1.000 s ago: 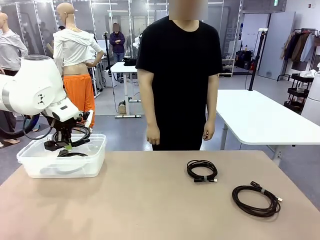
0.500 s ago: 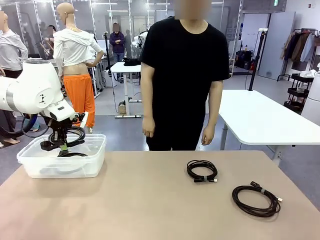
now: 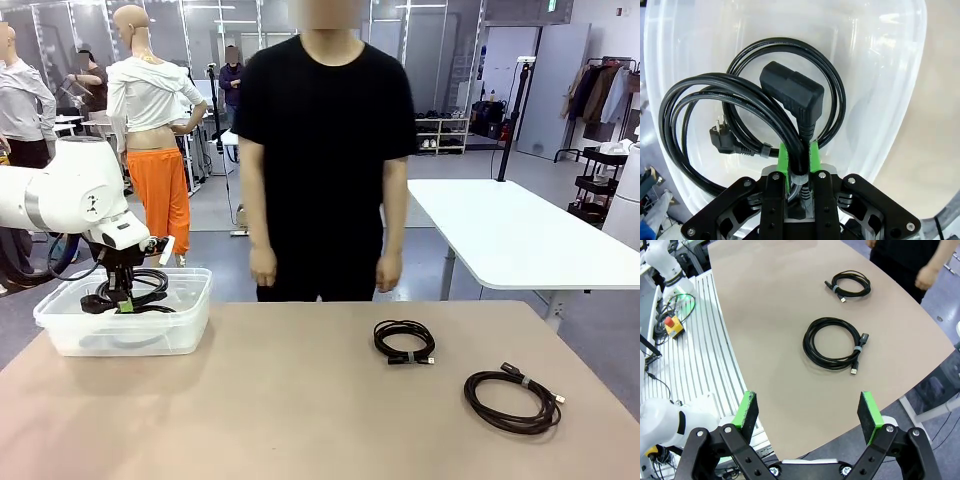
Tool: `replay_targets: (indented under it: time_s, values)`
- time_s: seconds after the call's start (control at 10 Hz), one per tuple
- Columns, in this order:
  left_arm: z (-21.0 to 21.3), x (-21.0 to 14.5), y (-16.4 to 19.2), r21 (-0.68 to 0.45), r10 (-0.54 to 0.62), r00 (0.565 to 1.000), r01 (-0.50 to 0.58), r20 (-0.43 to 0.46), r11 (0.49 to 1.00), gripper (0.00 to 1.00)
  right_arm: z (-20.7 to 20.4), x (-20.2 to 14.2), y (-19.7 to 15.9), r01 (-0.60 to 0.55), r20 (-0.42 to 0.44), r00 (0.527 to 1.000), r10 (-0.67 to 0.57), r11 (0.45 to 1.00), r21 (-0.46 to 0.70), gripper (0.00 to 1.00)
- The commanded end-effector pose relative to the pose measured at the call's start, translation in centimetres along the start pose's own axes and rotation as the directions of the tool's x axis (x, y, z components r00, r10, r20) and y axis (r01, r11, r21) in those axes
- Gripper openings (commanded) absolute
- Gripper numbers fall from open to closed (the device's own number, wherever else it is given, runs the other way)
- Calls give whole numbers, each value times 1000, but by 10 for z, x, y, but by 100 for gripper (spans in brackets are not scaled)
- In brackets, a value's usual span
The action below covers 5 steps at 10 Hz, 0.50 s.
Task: Organize and store the cables.
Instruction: Place the Power Cable into the Organizing box.
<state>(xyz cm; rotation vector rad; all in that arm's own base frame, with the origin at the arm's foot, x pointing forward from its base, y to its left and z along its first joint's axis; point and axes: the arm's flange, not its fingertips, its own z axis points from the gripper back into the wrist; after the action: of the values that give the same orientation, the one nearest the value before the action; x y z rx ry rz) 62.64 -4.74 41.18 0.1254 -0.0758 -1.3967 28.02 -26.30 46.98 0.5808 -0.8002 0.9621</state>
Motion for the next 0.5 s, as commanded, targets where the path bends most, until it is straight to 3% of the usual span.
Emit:
replay_targets:
  time_s: [0.0,0.2,0.3,0.4]
  values:
    - [11,0,3,-1,-16,1000,16,27,1000,33,1,1,0,-11,18,1000,11,1000,-2,100]
    - [10,-2,0,1,-8,999,8,39,1000,67,1,1,0,-11,18,1000,11,1000,-2,100]
    - [10,-3,-1,-2,1,999,-1,42,1000,57,1,1,0,-11,18,1000,11,1000,-2,100]
    - [11,-4,-2,0,5,999,-5,46,1000,100,1,1,0,-11,18,1000,11,1000,-2,100]
